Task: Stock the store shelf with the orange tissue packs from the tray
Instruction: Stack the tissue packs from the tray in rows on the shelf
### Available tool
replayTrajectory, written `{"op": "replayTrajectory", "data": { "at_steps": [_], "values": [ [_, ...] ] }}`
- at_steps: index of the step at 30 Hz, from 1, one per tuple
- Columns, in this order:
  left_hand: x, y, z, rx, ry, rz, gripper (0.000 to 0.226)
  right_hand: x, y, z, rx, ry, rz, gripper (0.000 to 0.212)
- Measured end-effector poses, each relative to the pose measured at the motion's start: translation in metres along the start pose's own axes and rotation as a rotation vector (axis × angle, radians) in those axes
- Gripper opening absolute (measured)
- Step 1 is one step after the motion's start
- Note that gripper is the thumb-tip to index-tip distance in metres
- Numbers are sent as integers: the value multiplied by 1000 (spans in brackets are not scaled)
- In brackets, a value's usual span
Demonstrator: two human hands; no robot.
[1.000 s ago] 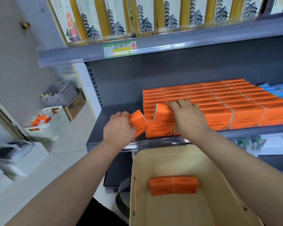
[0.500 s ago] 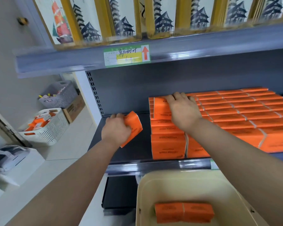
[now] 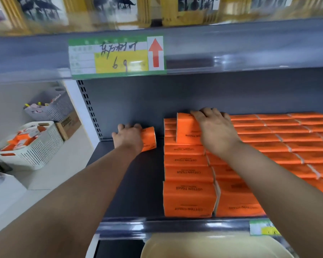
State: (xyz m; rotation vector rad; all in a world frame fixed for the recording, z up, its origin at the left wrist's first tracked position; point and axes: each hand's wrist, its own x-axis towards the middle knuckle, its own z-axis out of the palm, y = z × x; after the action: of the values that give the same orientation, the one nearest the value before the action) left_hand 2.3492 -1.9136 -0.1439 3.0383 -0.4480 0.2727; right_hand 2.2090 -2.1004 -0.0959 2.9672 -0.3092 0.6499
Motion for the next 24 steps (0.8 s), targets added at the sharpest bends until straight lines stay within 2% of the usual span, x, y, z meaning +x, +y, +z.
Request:
{"op": "replayTrajectory", "data": {
  "at_steps": [7,13,17,20,24],
  "values": [
    [41,22,9,-41,51,-23,54,-1,11,3,0,30,-72,67],
    [49,35,21,-233,116,41,55,-3,11,2,-2,24,-92,65],
    [42,27,25,-326,132,70,56,-4,7,-3,4,4,-90,65],
    [33,14,22,-320,205,108,57,-1,1,-11,15,-6,-74,65],
    [22,-11,8,-410,225,162,50,25,-25,-17,114,47,-93,59]
  ]
}}
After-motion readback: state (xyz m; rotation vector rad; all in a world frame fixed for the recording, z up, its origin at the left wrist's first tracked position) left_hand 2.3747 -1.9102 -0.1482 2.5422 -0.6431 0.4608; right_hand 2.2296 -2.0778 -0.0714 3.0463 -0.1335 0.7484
